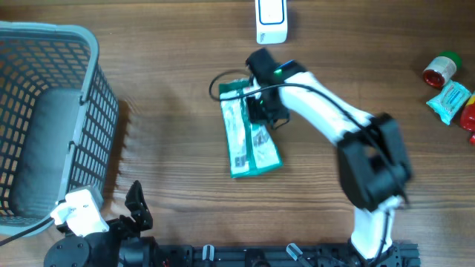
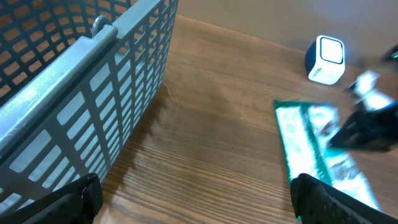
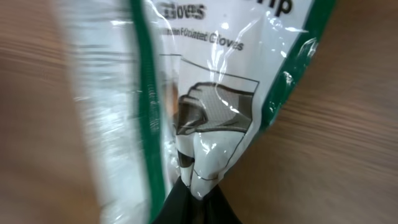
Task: Scan the item barcode
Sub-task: 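Lift the glove packet and hold it in front of the white scanner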
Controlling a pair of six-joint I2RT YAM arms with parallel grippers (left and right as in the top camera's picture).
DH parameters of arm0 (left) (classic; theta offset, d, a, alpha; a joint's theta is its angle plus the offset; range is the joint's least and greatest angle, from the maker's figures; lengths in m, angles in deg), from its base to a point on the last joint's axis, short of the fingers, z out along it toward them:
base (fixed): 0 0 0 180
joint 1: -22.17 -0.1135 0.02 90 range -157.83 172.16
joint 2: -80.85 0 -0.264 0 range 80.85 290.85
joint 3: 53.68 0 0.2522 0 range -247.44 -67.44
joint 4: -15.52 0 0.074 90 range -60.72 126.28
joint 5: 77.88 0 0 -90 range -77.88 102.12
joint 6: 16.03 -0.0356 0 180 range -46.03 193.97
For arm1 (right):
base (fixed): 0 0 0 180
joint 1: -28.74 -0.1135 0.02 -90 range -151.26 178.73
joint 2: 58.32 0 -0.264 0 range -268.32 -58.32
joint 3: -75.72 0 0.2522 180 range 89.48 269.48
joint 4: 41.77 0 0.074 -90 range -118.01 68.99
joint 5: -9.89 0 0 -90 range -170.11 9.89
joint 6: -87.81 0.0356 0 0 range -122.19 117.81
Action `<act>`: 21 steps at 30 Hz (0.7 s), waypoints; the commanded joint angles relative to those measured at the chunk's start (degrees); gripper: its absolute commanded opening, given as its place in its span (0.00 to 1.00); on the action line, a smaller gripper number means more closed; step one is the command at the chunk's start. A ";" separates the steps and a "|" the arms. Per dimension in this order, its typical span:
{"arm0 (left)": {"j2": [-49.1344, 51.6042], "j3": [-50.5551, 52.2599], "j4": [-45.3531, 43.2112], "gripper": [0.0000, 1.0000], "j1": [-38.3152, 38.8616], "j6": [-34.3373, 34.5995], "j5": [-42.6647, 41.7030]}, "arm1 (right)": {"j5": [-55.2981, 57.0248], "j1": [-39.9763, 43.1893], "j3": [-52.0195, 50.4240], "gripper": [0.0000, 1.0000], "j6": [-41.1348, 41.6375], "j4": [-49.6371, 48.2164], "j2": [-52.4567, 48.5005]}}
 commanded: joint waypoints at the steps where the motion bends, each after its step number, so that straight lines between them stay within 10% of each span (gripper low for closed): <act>1: -0.26 -0.07 -0.09 1.00 0.22 0.31 -0.48 | -3.87 0.85 2.10 0.04 0.63 0.28 16.68; 11: -0.26 -0.07 -0.09 1.00 0.22 0.31 -0.48 | -16.81 0.85 2.10 0.04 1.01 6.03 30.10; 21: -0.26 -0.07 -0.09 1.00 0.22 0.31 -0.48 | -6.67 0.85 2.10 0.05 -1.64 5.33 30.51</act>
